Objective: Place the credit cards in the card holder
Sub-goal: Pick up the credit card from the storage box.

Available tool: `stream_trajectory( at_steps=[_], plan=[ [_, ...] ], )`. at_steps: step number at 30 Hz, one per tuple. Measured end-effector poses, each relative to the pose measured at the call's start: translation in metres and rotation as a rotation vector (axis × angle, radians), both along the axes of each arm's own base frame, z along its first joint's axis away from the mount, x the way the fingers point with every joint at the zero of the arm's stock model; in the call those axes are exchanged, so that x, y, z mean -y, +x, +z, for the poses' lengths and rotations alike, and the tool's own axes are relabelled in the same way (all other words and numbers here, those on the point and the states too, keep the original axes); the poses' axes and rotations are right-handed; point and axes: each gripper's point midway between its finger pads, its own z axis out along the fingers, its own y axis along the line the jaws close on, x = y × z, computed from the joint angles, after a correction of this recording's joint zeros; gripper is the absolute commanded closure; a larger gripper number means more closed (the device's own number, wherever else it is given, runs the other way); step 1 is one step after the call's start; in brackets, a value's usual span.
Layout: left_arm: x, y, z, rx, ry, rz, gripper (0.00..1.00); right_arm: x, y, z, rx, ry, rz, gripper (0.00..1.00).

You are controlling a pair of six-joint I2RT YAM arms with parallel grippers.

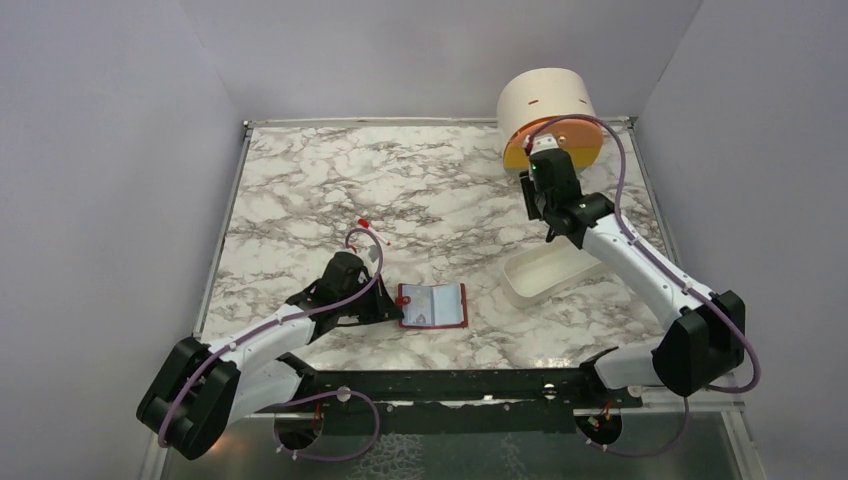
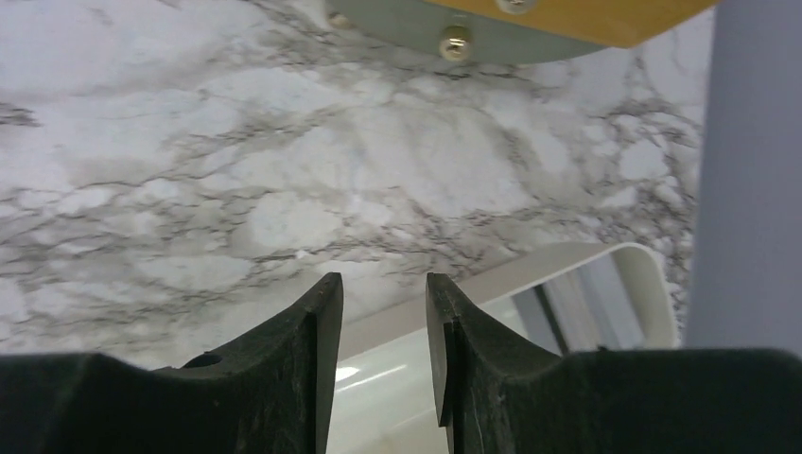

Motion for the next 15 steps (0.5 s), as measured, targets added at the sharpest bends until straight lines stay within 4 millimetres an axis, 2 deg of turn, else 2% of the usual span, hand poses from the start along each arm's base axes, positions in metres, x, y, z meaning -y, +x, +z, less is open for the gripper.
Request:
stream_trajectory(
  at_steps=[4,9,15],
  plan=[
    [0.001,-0.001,0.001,-0.003,-0.005,-0.006,1.0,0.048,0.009,0.001,-0.008,-0.121,-0.047,0.59],
    [0.001,-0.002,0.001,-0.005,-0.007,-0.009,1.0,0.105,0.008,-0.009,-0.064,-0.239,-0.093,0.57],
    [0.001,-0.002,0.001,-0.005,-0.009,-0.01,1.0,0.149,0.002,-0.022,-0.131,-0.296,-0.126,0.51]
  ],
)
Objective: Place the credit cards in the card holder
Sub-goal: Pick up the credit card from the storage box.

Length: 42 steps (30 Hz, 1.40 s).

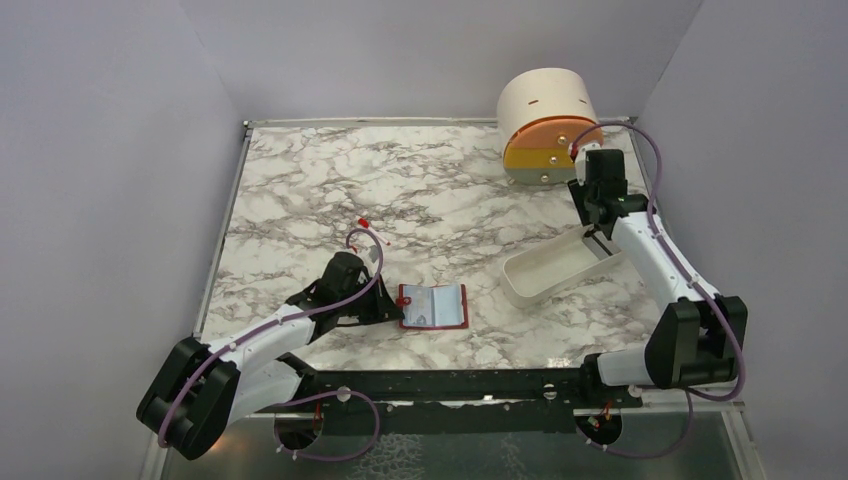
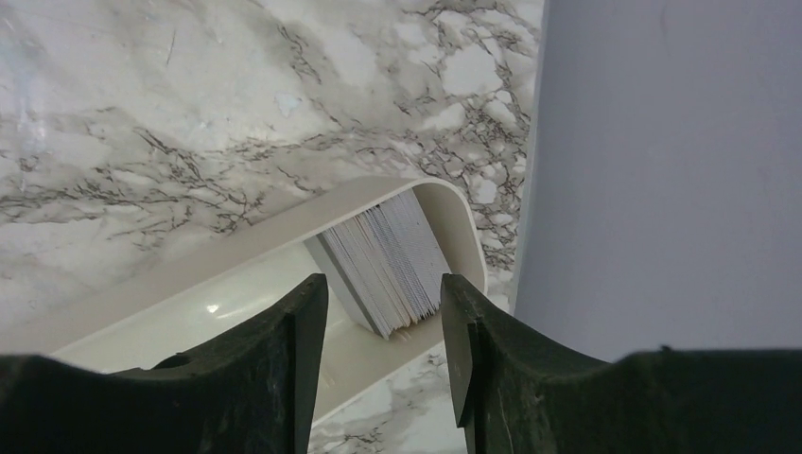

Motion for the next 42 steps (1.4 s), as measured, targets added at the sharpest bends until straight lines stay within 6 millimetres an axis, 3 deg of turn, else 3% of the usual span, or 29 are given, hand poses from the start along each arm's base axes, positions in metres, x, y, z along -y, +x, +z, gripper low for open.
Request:
stream_trajectory(
  at_steps=[9,15,22,42],
  plan=[
    [0.0,0.0,0.0,0.0,0.001,-0.001,1.0,0.011,-0.011,-0.046,-0.153,-0.02,0.049,0.48],
    [0.0,0.0,-0.001,-0.002,0.001,-0.002,1.0,0.018,-0.012,-0.052,-0.184,-0.045,0.063,0.47],
    [0.0,-0.001,-0.002,-0.005,0.006,-0.004,1.0,0.023,-0.021,-0.077,-0.253,-0.084,0.077,0.48],
    [0.0,-0.001,-0.005,-0.011,0.013,-0.011,1.0,0.042,-0.013,-0.098,-0.29,-0.203,0.055,0.51]
  ],
)
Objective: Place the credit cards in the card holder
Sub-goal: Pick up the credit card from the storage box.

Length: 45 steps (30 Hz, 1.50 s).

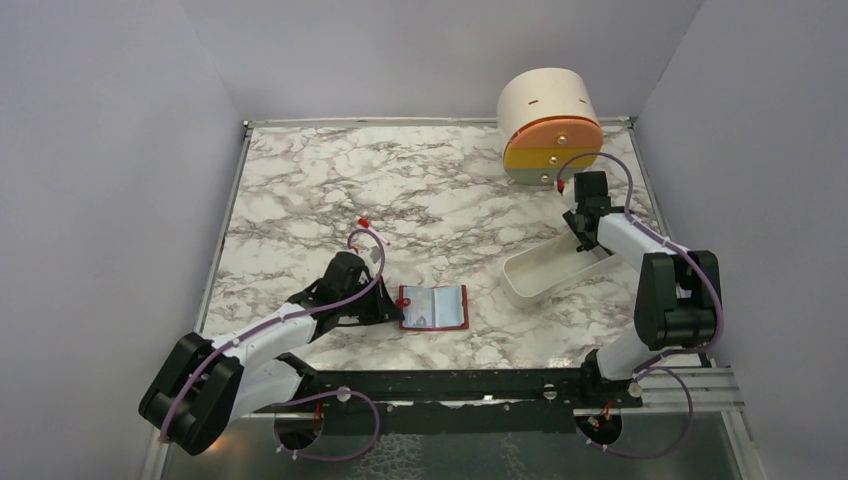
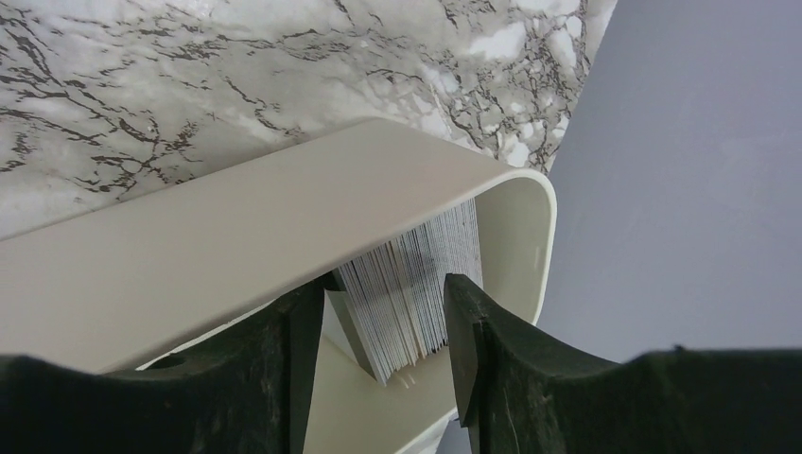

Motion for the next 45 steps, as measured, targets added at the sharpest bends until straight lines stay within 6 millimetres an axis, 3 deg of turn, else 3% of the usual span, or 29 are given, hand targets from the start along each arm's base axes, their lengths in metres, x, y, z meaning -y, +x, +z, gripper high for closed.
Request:
stream_trajectory(
  at_steps=[14,35,45],
  plan=[
    [0.0,0.0,-0.002,-0.004,0.005,-0.002,1.0,0.005,-0.003,-0.004,0.004,-0.027,-0.007,0.67],
    [0.0,0.0,0.0,-0.002,0.004,-0.002,1.0,0.007,-0.002,-0.001,0.014,-0.038,-0.015,0.75],
    [0.002,0.004,0.004,0.011,0.001,-0.007,1.0,0.007,-0.001,0.008,0.04,-0.038,-0.015,0.89]
  ],
)
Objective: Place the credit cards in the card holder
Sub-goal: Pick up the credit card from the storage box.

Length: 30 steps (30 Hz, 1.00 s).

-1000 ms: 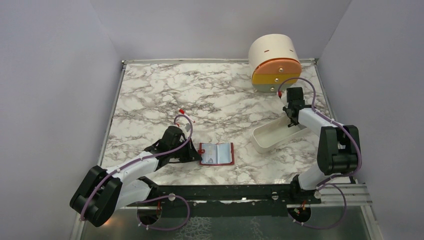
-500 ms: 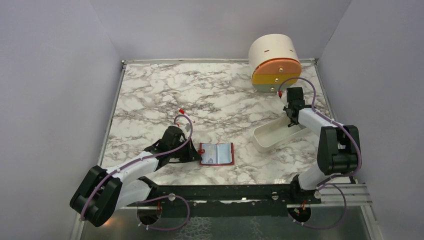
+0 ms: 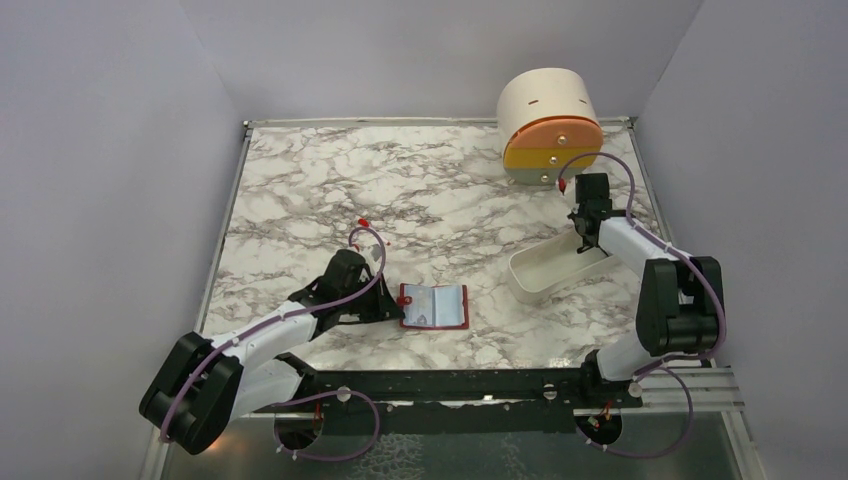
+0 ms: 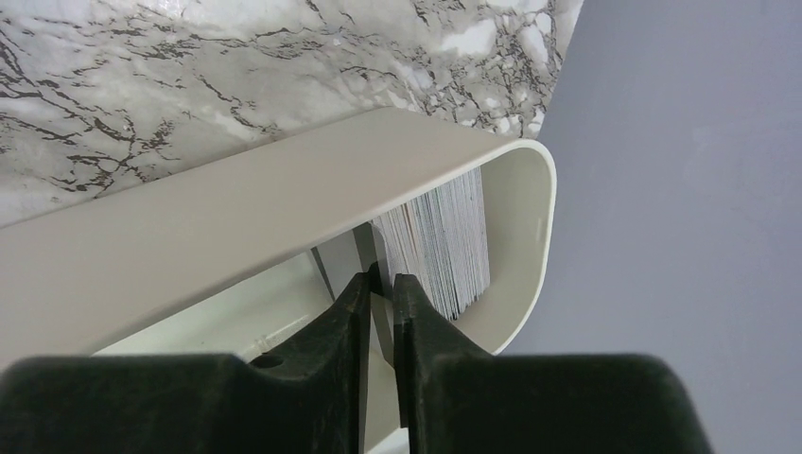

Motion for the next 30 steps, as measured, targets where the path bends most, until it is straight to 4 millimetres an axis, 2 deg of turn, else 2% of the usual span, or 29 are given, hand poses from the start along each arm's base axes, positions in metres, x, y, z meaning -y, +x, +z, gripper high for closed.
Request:
stream_trajectory(
  at_steps=[5,16,22,25,30],
  plan=[
    [0.0,0.0,0.003,0.008,-0.005,0.0,1.0,-0.005,-0.002,0.001,0.004,0.035,0.007,0.99],
    [0.001,-0.001,0.004,0.011,-0.01,-0.007,1.0,-0.02,-0.006,0.02,0.028,0.154,-0.018,0.99],
    [0.001,-0.001,0.004,0.009,-0.013,-0.01,0.99,-0.029,-0.006,0.046,0.065,0.231,-0.048,0.99],
    [0.001,-0.001,0.004,0.009,-0.013,-0.01,0.92,-0.033,-0.006,0.06,0.103,0.267,-0.053,0.99],
    [0.001,-0.002,0.004,0.005,-0.013,-0.008,0.79,-0.064,-0.005,0.092,0.202,0.377,0.005,0.99]
  ],
)
